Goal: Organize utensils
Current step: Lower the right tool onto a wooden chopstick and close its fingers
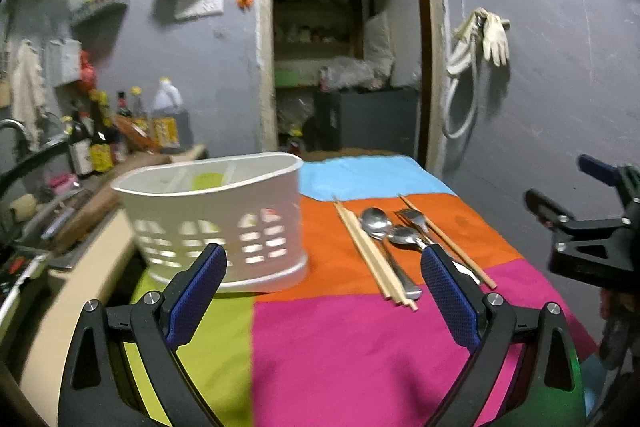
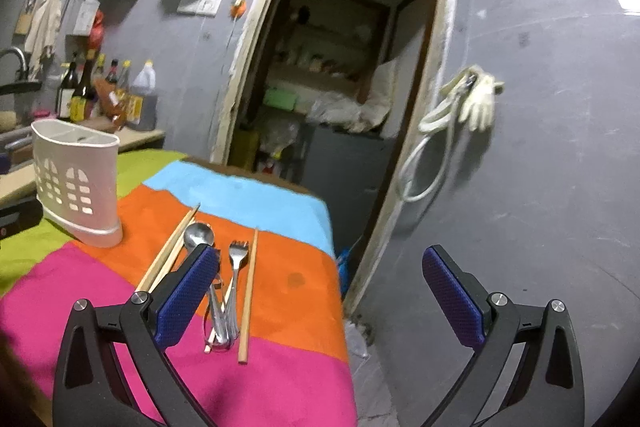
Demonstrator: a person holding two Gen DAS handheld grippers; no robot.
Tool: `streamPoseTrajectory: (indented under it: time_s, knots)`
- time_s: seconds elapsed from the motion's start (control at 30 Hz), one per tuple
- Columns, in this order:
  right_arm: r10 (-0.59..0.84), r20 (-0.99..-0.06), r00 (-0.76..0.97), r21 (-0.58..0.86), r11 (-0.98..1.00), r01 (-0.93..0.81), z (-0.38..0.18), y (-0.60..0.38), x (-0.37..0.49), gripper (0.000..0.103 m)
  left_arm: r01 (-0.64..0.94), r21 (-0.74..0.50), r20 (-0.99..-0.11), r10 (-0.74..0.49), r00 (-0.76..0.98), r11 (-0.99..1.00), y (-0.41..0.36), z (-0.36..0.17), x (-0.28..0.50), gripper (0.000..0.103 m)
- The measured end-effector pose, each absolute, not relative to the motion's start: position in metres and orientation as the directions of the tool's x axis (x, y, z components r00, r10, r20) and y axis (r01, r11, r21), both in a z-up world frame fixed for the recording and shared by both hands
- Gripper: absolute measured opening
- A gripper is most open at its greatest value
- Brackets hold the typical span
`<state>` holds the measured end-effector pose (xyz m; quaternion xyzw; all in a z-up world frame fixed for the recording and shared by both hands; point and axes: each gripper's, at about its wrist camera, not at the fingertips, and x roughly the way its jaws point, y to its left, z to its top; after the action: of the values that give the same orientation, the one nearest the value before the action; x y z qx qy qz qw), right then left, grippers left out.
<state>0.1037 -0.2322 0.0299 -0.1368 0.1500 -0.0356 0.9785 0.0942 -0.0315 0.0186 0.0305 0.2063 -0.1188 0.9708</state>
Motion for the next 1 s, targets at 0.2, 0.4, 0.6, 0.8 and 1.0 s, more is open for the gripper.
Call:
streamPoseTrajectory:
  time_s: [0.2,0.4,0.6,0.8,1.0]
  knots:
    - [-0.009,-0.429,0.903,-0.195,0.977,-0.083,0.025,-0.242,0.153,0.103,0.269,-0.028,-0.525,-0.243,0.816,0.963,-0.047,0.008,0.136,0.095]
    - [0.104,-0.569,0.816,-0.053,0.985,-0.162,0.006,-0.257,0.196,0.094,0.276,-0.028,-0.596,-0.237,0.767,0.961,-0.057,0.001,0.166,0.082]
    - [0.179,-0.664,0.726,0.048,0.979,-0.198,-0.015,-0.266,0.220,0.073,0.298,-0.037,-0.668,-0.245,0.702,0.954,-0.068,-0.010,0.197,0.054]
    - [0.196,-0.726,0.660,0.048,0.971,-0.235,-0.028,-0.263,0.239,0.051,0.312,-0.062,-0.736,-0.255,0.627,0.948,-0.074,-0.027,0.230,0.030]
    - [0.232,-0.767,0.598,0.104,0.965,-0.241,-0.038,-0.269,0.260,0.036,0.290,-0.102,-0.784,-0.257,0.566,0.952,-0.071,-0.041,0.257,0.020]
